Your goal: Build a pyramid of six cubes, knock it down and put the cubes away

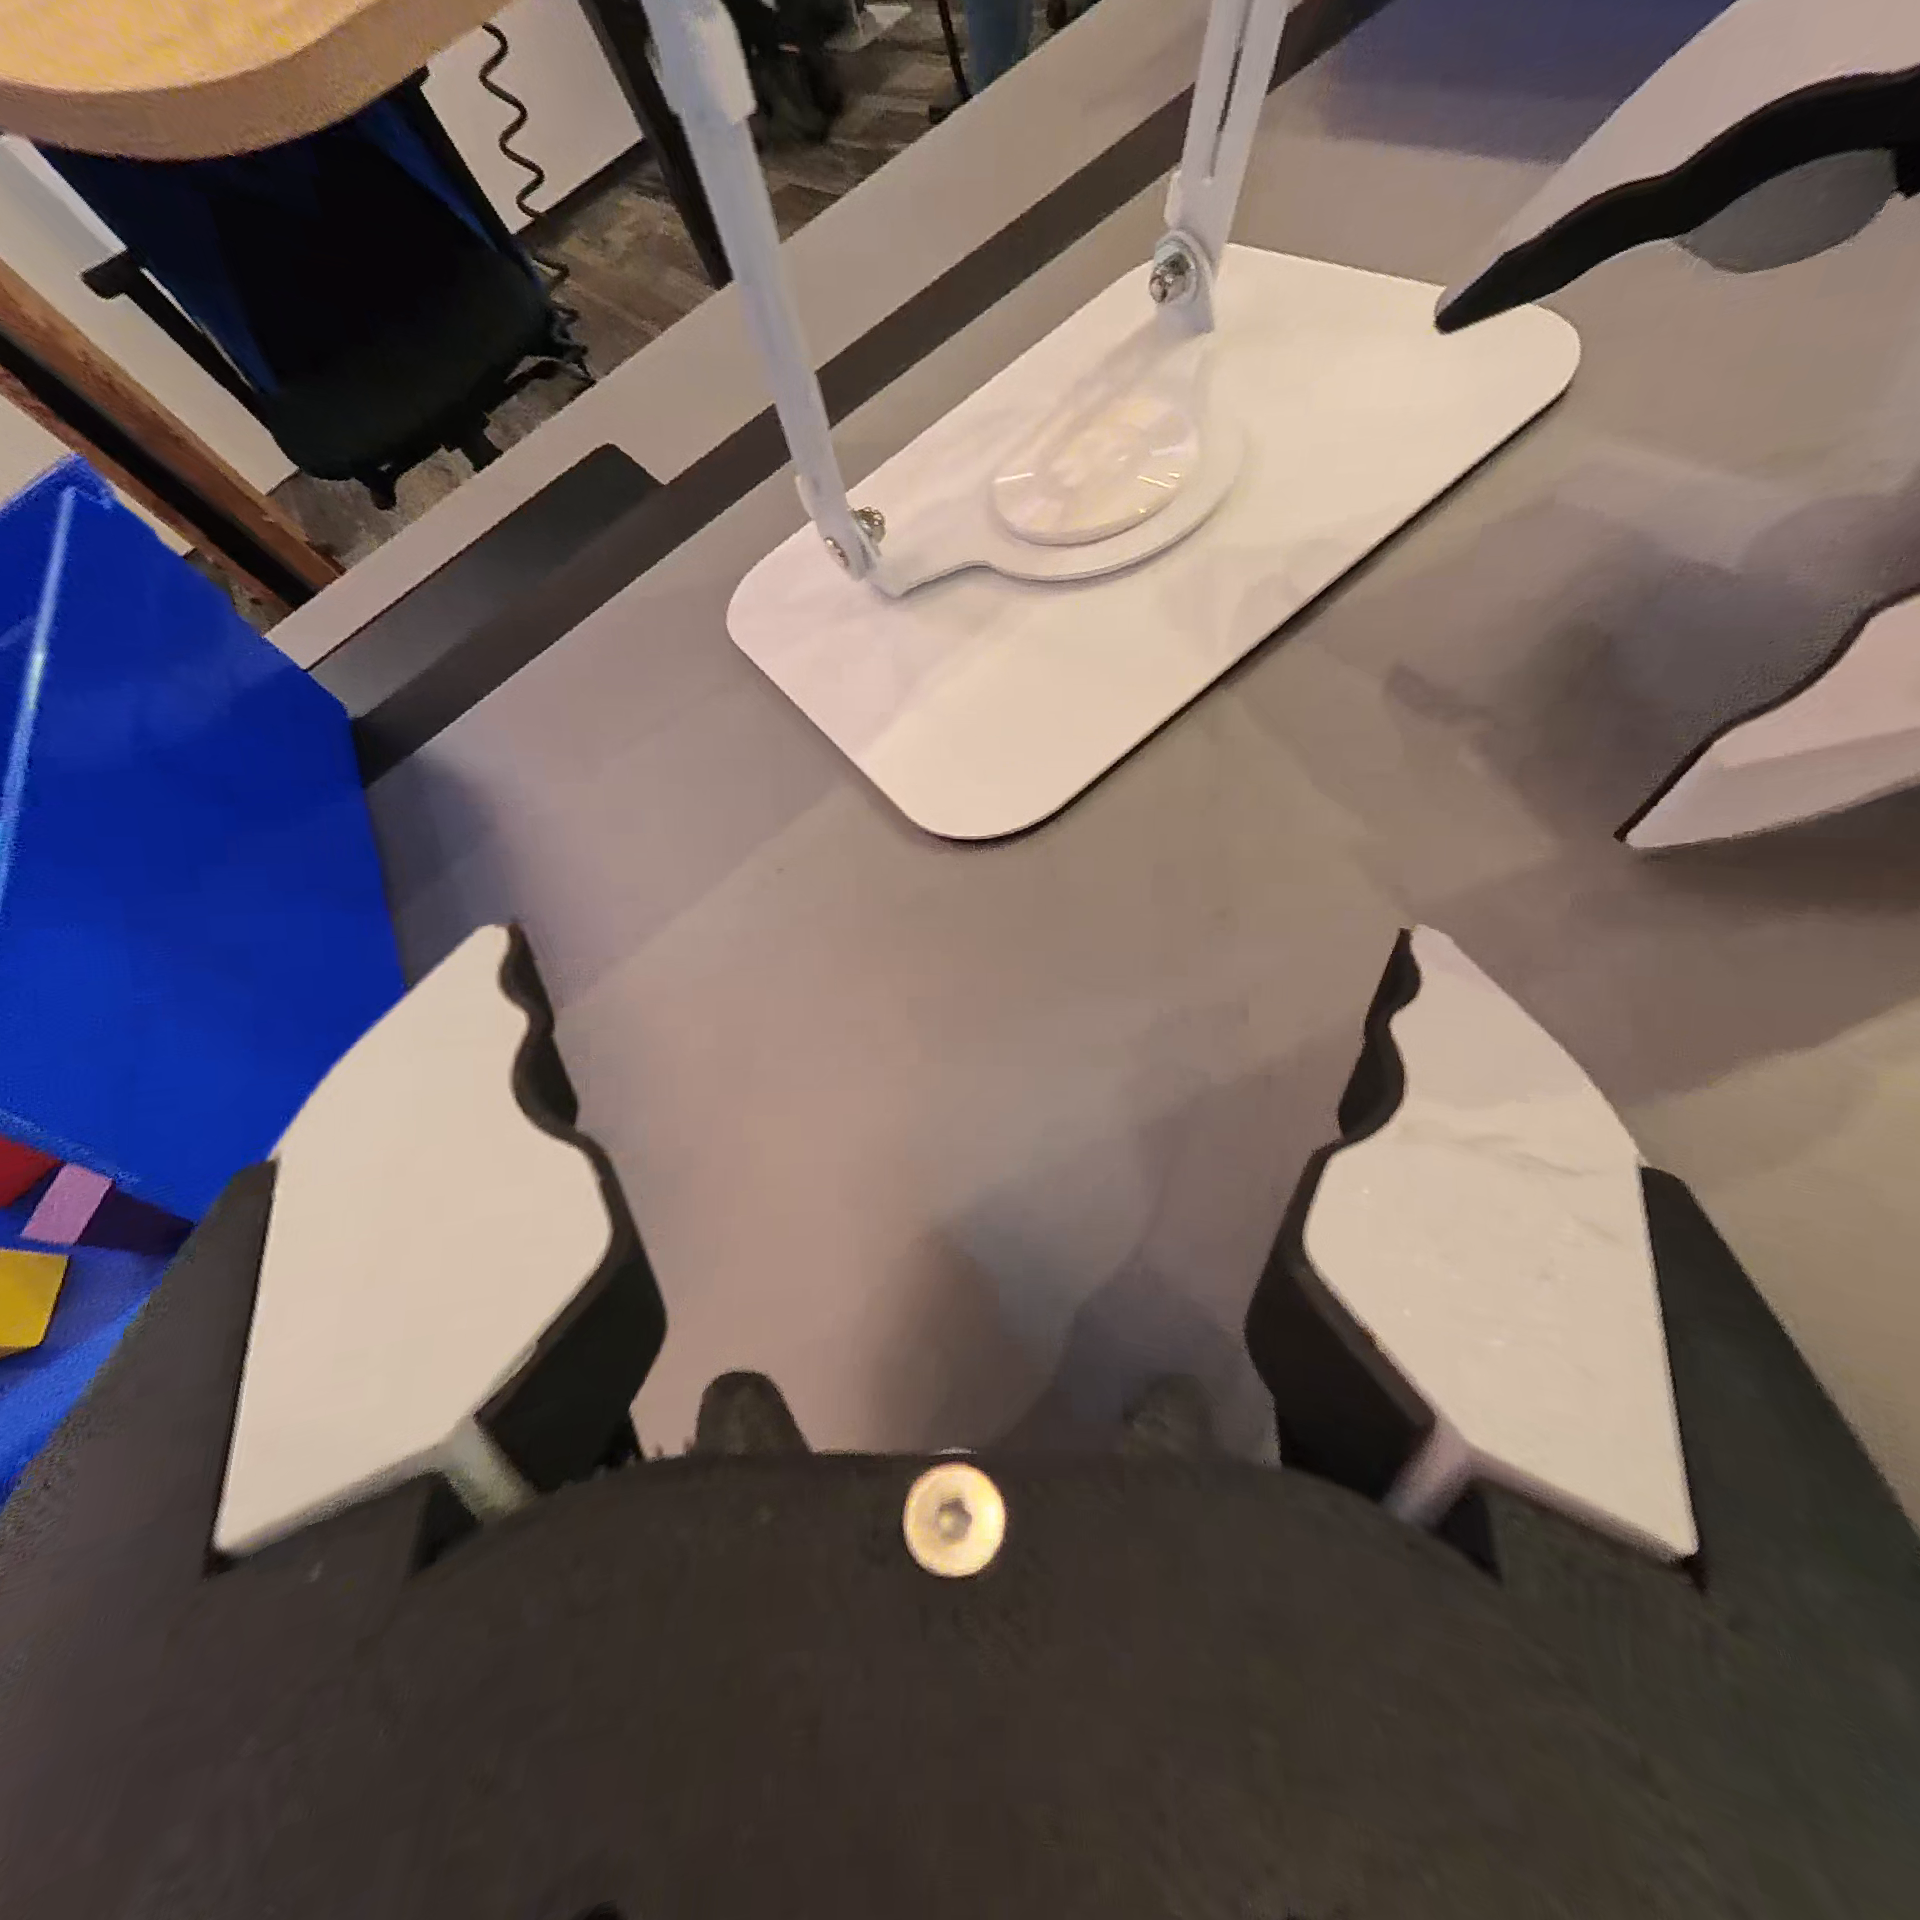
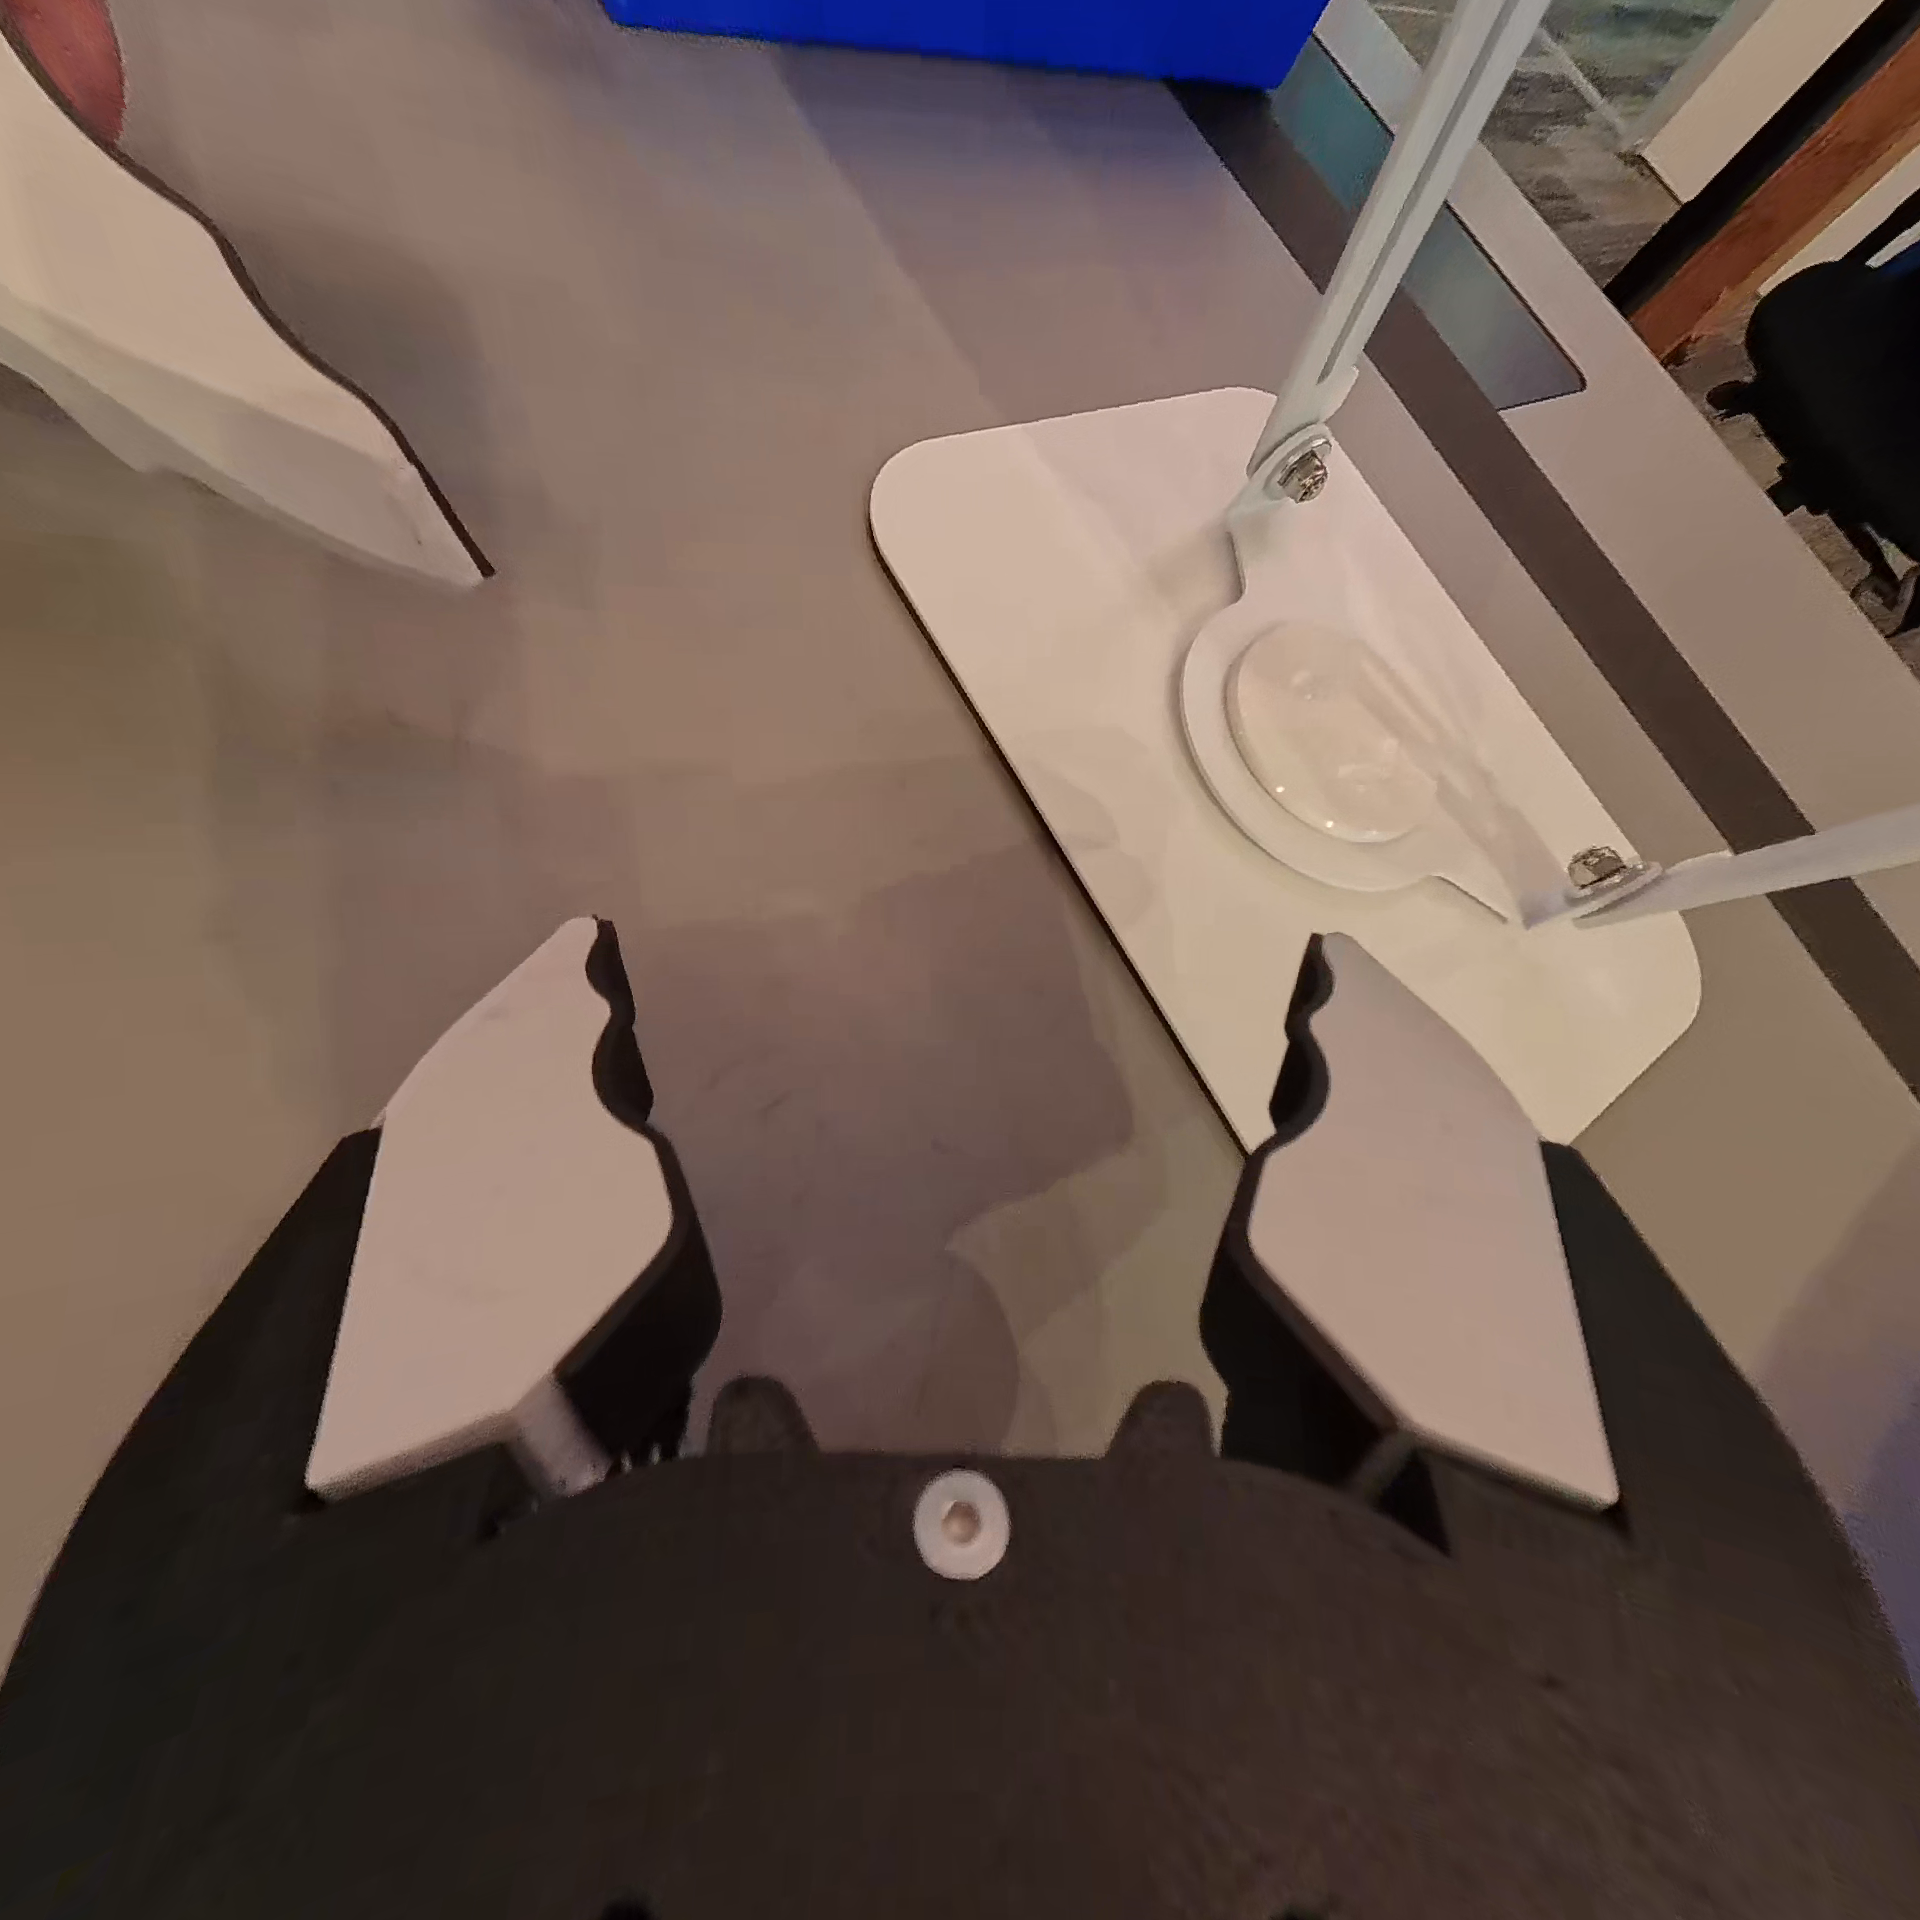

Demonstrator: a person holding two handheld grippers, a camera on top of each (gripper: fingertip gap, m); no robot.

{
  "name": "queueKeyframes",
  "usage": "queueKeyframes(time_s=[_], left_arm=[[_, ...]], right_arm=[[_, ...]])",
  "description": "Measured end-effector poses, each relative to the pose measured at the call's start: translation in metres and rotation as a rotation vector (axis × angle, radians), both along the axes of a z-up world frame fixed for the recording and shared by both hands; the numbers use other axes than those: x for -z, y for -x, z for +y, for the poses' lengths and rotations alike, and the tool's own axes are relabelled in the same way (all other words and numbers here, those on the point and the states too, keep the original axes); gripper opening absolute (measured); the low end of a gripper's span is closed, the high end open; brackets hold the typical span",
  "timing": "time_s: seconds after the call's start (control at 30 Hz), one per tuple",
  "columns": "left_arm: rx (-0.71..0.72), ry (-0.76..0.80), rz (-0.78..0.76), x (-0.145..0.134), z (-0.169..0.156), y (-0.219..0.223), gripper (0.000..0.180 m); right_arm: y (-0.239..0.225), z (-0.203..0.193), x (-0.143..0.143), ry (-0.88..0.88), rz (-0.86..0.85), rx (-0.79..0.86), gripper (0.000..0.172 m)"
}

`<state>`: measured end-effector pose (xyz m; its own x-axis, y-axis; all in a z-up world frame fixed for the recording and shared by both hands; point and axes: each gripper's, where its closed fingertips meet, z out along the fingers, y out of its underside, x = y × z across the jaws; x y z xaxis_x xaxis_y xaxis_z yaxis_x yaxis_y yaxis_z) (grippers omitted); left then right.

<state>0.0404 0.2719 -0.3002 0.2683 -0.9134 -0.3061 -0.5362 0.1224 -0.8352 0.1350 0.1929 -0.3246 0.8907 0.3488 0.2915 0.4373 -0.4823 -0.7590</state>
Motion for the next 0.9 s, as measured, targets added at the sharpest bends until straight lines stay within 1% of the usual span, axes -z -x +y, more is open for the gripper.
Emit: queueKeyframes(time_s=[0.03,0.1,0.2,0.3,0.6,0.9], left_arm=[[-0.008,-0.003,0.001,0.0,0.002,0.001,0.143],[-0.026,-0.004,-0.003,0.0,0.007,0.004,0.144],[-0.042,0.018,-0.034,-0.004,0.014,0.008,0.141],[-0.072,0.005,-0.042,-0.005,0.023,0.013,0.138],[-0.139,-0.01,-0.071,-0.01,0.039,0.024,0.136],[-0.174,-0.024,-0.079,-0.011,0.045,0.031,0.132]], right_arm=[[0.0,0.0,0.001,0.004,-0.001,0.001,0.119],[-0.001,0.001,0.001,0.005,-0.001,0.005,0.12],[-0.003,0.002,0.0,-0.001,-0.005,0.008,0.121],[-0.004,0.003,0.001,0.004,-0.002,0.013,0.121],[-0.004,0.006,0.0,-0.001,-0.005,0.011,0.121],[-0.005,0.006,0.0,-0.006,-0.009,0.02,0.124]])
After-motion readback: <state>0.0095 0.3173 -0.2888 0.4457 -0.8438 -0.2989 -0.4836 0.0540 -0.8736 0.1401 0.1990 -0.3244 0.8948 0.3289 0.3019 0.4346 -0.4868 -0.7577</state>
